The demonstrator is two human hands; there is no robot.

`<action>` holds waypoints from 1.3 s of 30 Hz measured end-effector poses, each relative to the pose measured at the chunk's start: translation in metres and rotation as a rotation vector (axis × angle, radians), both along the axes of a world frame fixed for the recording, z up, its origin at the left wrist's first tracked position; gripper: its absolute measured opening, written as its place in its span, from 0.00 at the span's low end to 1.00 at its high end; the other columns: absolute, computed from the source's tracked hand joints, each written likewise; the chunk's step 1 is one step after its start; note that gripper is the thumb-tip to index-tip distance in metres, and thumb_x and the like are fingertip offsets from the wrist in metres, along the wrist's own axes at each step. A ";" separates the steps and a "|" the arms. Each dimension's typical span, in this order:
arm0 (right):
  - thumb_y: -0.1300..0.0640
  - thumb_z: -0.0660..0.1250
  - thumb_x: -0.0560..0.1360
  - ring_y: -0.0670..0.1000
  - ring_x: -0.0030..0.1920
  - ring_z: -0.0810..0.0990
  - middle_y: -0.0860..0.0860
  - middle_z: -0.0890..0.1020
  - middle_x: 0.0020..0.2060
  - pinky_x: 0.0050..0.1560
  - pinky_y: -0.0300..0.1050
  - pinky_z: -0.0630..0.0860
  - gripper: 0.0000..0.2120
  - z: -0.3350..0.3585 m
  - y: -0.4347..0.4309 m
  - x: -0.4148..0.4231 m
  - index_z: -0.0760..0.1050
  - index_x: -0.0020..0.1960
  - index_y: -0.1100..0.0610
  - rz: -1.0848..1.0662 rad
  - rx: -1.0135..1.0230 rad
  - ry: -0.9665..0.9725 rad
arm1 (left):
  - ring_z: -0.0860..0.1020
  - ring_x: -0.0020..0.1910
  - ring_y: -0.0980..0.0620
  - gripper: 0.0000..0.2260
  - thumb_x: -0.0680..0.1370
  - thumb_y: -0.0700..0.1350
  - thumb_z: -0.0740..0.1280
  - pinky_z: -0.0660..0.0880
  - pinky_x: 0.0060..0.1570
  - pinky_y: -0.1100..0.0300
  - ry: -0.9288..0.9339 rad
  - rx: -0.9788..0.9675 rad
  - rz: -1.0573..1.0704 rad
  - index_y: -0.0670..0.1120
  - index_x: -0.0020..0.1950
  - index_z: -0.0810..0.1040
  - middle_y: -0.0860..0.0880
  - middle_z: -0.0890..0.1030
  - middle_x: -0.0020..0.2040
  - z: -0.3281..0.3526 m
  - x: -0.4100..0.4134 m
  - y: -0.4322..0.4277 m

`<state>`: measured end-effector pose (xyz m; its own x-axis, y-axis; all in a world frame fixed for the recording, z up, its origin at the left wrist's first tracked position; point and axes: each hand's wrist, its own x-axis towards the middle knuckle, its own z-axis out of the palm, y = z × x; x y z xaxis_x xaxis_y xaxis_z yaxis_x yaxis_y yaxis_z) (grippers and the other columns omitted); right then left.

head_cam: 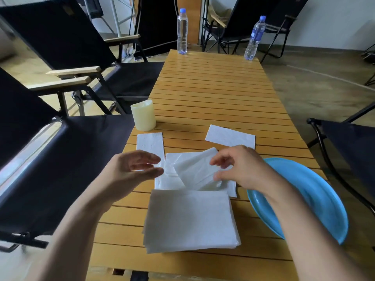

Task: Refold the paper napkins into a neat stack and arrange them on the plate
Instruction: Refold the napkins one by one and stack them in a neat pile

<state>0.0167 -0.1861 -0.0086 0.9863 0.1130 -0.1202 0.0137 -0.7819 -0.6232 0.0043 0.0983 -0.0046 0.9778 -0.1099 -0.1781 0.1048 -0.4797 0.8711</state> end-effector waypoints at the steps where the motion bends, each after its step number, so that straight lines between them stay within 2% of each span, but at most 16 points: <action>1: 0.54 0.81 0.64 0.44 0.49 0.80 0.42 0.82 0.47 0.53 0.47 0.78 0.16 -0.008 0.004 0.002 0.84 0.50 0.43 0.041 -0.070 -0.021 | 0.84 0.47 0.63 0.08 0.72 0.51 0.76 0.78 0.45 0.61 -0.003 -0.016 0.029 0.54 0.50 0.86 0.61 0.86 0.48 -0.003 0.001 -0.005; 3: 0.54 0.81 0.65 0.45 0.57 0.77 0.40 0.77 0.53 0.60 0.47 0.74 0.19 -0.023 0.012 0.005 0.84 0.54 0.43 0.117 -0.107 -0.018 | 0.84 0.47 0.60 0.05 0.77 0.50 0.72 0.78 0.46 0.59 0.062 -0.053 0.066 0.54 0.51 0.85 0.59 0.87 0.47 -0.009 0.003 -0.012; 6: 0.51 0.80 0.68 0.45 0.61 0.74 0.40 0.76 0.56 0.65 0.46 0.71 0.13 -0.034 0.013 0.012 0.85 0.52 0.44 0.145 -0.115 -0.022 | 0.84 0.46 0.61 0.07 0.81 0.49 0.67 0.78 0.47 0.57 0.203 -0.088 0.048 0.52 0.55 0.82 0.57 0.87 0.47 -0.013 0.006 -0.014; 10: 0.49 0.78 0.70 0.41 0.56 0.77 0.36 0.78 0.48 0.62 0.46 0.74 0.05 -0.036 0.008 0.017 0.86 0.46 0.45 0.117 -0.030 -0.024 | 0.84 0.49 0.59 0.14 0.81 0.56 0.63 0.75 0.54 0.53 0.309 -0.154 0.015 0.51 0.54 0.85 0.56 0.87 0.50 -0.016 0.009 -0.013; 14: 0.47 0.75 0.72 0.40 0.53 0.79 0.38 0.81 0.46 0.57 0.46 0.76 0.03 -0.037 0.010 0.019 0.85 0.45 0.44 0.089 0.022 -0.026 | 0.83 0.51 0.56 0.21 0.79 0.63 0.61 0.72 0.53 0.53 0.342 -0.192 0.006 0.52 0.53 0.87 0.56 0.87 0.51 -0.018 0.015 -0.022; 18: 0.49 0.72 0.75 0.40 0.49 0.80 0.40 0.83 0.44 0.54 0.44 0.78 0.04 -0.036 0.010 0.023 0.85 0.48 0.45 0.047 0.058 -0.047 | 0.81 0.52 0.53 0.23 0.78 0.66 0.60 0.70 0.47 0.55 0.347 -0.232 0.005 0.53 0.50 0.88 0.55 0.87 0.50 -0.022 0.021 -0.032; 20: 0.51 0.71 0.76 0.40 0.49 0.80 0.40 0.84 0.44 0.54 0.44 0.77 0.04 -0.034 0.009 0.024 0.85 0.48 0.47 0.013 0.064 -0.070 | 0.81 0.52 0.53 0.23 0.78 0.66 0.59 0.70 0.47 0.55 0.331 -0.202 -0.009 0.53 0.49 0.88 0.57 0.87 0.49 -0.024 0.023 -0.034; 22: 0.52 0.71 0.76 0.40 0.49 0.80 0.39 0.84 0.43 0.52 0.42 0.76 0.04 -0.031 0.006 0.024 0.85 0.47 0.47 -0.036 0.064 -0.104 | 0.82 0.51 0.55 0.23 0.78 0.66 0.60 0.73 0.50 0.55 0.286 -0.176 0.003 0.53 0.49 0.88 0.59 0.87 0.47 -0.025 0.026 -0.033; 24: 0.53 0.71 0.77 0.41 0.48 0.81 0.40 0.85 0.43 0.50 0.41 0.75 0.04 -0.027 0.002 0.025 0.85 0.47 0.48 -0.110 0.056 -0.150 | 0.82 0.49 0.61 0.20 0.77 0.65 0.62 0.75 0.52 0.60 0.174 -0.146 0.028 0.54 0.48 0.88 0.58 0.87 0.45 -0.024 0.026 -0.030; 26: 0.55 0.70 0.77 0.40 0.47 0.82 0.41 0.86 0.43 0.49 0.39 0.75 0.05 -0.024 -0.003 0.026 0.85 0.47 0.48 -0.210 0.085 -0.226 | 0.80 0.47 0.69 0.16 0.75 0.63 0.66 0.75 0.45 0.73 -0.061 -0.027 0.041 0.55 0.48 0.88 0.61 0.85 0.43 -0.020 0.025 -0.026; 28: 0.56 0.69 0.77 0.38 0.47 0.81 0.40 0.85 0.44 0.46 0.34 0.74 0.06 -0.021 -0.006 0.027 0.84 0.48 0.49 -0.314 0.171 -0.281 | 0.82 0.42 0.67 0.09 0.72 0.58 0.73 0.75 0.40 0.75 -0.333 0.041 0.063 0.55 0.47 0.88 0.62 0.85 0.44 -0.013 0.024 -0.021; 30: 0.56 0.69 0.78 0.40 0.49 0.82 0.42 0.85 0.47 0.47 0.32 0.74 0.06 -0.019 -0.006 0.027 0.84 0.52 0.51 -0.371 0.289 -0.260 | 0.84 0.38 0.59 0.05 0.69 0.47 0.78 0.79 0.42 0.69 -0.483 -0.061 0.107 0.51 0.43 0.87 0.57 0.86 0.42 -0.007 0.022 -0.018; 32: 0.54 0.70 0.78 0.44 0.52 0.83 0.44 0.85 0.49 0.53 0.38 0.77 0.08 -0.017 -0.003 0.025 0.83 0.56 0.52 -0.378 0.413 -0.187 | 0.86 0.40 0.56 0.07 0.67 0.39 0.80 0.81 0.44 0.65 -0.509 -0.225 0.157 0.47 0.40 0.85 0.52 0.87 0.40 -0.003 0.021 -0.015; 35: 0.47 0.70 0.78 0.43 0.51 0.85 0.45 0.86 0.48 0.59 0.50 0.81 0.13 -0.012 0.005 0.021 0.81 0.58 0.51 -0.353 0.574 -0.064 | 0.86 0.40 0.53 0.09 0.65 0.40 0.81 0.80 0.41 0.66 -0.454 -0.445 0.162 0.48 0.38 0.82 0.50 0.86 0.40 0.003 0.021 -0.009; 39: 0.31 0.68 0.68 0.42 0.52 0.85 0.44 0.87 0.48 0.58 0.49 0.80 0.25 -0.005 0.015 0.016 0.80 0.56 0.47 -0.253 0.742 0.148 | 0.85 0.45 0.48 0.17 0.59 0.44 0.85 0.81 0.43 0.61 -0.251 -0.812 0.077 0.49 0.42 0.82 0.46 0.86 0.45 0.009 0.020 0.002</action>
